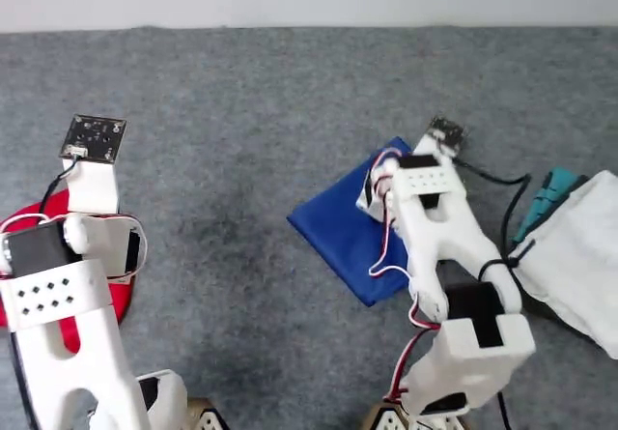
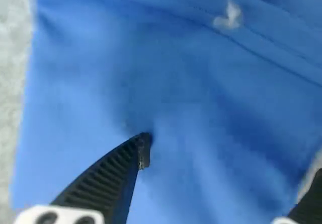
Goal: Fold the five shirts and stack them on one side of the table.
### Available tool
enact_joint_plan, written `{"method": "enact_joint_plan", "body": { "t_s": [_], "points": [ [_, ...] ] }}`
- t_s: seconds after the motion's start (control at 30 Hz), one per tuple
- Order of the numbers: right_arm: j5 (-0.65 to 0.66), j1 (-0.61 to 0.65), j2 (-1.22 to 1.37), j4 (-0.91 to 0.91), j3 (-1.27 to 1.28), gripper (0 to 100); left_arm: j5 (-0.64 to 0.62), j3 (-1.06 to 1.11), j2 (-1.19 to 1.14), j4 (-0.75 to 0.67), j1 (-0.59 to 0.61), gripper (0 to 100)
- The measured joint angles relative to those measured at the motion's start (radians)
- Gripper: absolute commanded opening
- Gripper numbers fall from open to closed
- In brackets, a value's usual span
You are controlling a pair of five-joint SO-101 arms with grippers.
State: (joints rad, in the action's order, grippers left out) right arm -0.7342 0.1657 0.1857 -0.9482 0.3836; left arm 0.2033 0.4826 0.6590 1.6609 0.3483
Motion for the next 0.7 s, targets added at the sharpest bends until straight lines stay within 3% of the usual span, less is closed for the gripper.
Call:
{"method": "enact_joint_plan", "body": {
  "t_s": [0.23, 0.33, 0.5, 0.57, 0.7],
  "points": [
    [0.0, 0.0, 0.066, 0.083, 0.012, 41.3, 0.0, 0.0, 0.0, 0.0, 0.0, 1],
    [0.0, 0.0, 0.086, 0.052, -0.023, 29.1, 0.0, 0.0, 0.0, 0.0, 0.0, 1],
    [0.0, -0.011, 0.124, -0.026, -0.089, 0.1, 0.0, 0.0, 0.0, 0.0, 0.0, 1],
    [0.0, -0.038, 0.135, -0.064, -0.117, 3.8, 0.0, 0.0, 0.0, 0.0, 0.0, 1],
    [0.002, -0.092, 0.147, -0.137, -0.164, 1.3, 0.006, 0.0, 0.0, 0.0, 0.0, 1]
  ]
}}
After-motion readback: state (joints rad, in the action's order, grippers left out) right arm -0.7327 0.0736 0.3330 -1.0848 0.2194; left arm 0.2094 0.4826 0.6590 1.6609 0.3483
